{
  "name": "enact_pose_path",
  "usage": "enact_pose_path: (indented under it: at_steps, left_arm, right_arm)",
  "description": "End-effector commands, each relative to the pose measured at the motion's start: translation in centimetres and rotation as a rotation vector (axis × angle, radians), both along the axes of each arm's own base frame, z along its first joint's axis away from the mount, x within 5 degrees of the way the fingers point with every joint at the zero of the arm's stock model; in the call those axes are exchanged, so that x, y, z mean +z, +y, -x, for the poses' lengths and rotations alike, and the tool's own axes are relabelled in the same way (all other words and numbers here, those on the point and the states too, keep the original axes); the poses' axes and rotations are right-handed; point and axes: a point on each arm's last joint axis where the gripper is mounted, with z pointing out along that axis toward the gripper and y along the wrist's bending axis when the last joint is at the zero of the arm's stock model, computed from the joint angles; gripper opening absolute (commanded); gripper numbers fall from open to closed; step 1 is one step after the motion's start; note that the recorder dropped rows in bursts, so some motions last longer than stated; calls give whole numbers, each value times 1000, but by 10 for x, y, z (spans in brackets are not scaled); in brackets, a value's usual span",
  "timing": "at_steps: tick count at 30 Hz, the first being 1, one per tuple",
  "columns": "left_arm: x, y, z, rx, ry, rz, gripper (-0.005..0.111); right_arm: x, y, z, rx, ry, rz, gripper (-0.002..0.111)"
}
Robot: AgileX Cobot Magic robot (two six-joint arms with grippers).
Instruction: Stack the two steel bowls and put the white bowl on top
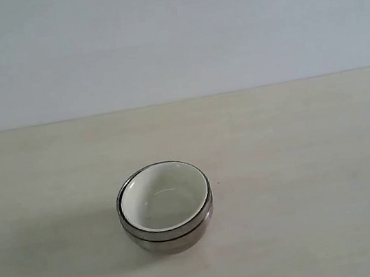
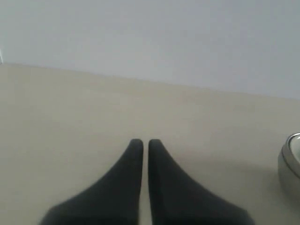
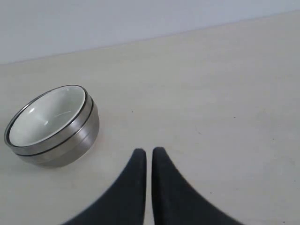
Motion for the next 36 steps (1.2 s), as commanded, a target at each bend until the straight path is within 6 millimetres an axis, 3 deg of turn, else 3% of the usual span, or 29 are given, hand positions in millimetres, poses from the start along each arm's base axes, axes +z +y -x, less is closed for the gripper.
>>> enact_pose_path:
  at_steps: [1, 28, 33, 36]
  left_arm:
    - [-6, 3, 1, 30, 54, -14, 4]
    - [-6, 3, 1, 22, 55, -60, 4]
    - [-6, 3, 1, 22, 55, -60, 4]
    - [-6, 3, 1, 22, 55, -60, 4]
  right_arm:
    - [-1, 0, 1, 6, -4, 10, 0]
    - [-1, 0, 1, 6, -4, 10, 0]
    - [8, -5, -2, 6, -187, 189, 0]
    - [8, -11, 4, -37, -138, 103, 0]
